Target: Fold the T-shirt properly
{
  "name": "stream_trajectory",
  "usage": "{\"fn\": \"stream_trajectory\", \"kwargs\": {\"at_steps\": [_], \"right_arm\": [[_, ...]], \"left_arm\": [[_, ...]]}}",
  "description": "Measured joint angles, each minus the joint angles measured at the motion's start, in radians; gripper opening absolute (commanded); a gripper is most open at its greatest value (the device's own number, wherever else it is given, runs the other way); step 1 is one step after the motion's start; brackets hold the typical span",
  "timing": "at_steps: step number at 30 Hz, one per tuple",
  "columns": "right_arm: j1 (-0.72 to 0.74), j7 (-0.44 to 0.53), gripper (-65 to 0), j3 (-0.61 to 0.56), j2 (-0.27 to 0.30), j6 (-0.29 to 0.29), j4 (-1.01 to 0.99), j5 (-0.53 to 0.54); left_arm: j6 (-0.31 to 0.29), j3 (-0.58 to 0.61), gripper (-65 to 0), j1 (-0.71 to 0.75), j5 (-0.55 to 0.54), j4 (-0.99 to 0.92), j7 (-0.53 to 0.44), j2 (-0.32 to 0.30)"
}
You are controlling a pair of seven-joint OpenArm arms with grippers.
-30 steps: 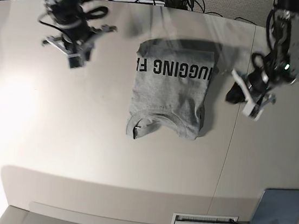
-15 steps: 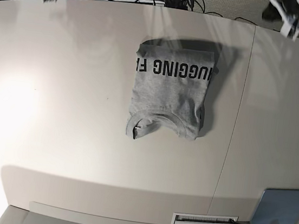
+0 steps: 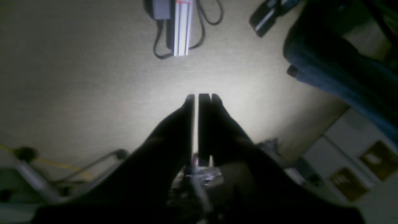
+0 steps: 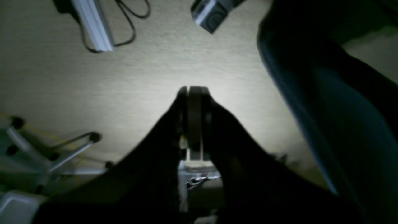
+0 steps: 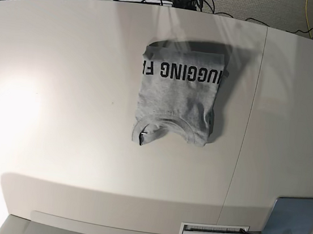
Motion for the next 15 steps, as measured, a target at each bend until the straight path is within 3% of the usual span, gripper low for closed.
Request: {"fn": "stream_trajectory", "kwargs": {"at_steps": [3,7,10,15], "right_arm": [[0.122,0.097,-65.0,0.0,0.017,0.057,-0.244,-0.037],[0.275,0.212,-65.0,0.001,0.027,0.056,-0.494,-0.093],[0.365,0.245,-65.0,0.002,0.024,0.055,-0.623,-0.094],[0.484,0.241,-65.0,0.002,0.02,0.054,-0.742,-0.095]], "left_arm": [[0.006,0.03,-62.8,-0.133,0.008,-0.175,0.01,0.018],[0.015,0.031,-62.8,-0.279,0.047,-0.296,0.009,0.058],[0.146,0.031,-62.8,-0.352,0.114,-0.33,0.002,0.096],[0.233,0.03,-62.8,-0.431,0.146,-0.371,0.006,0.136]]}}
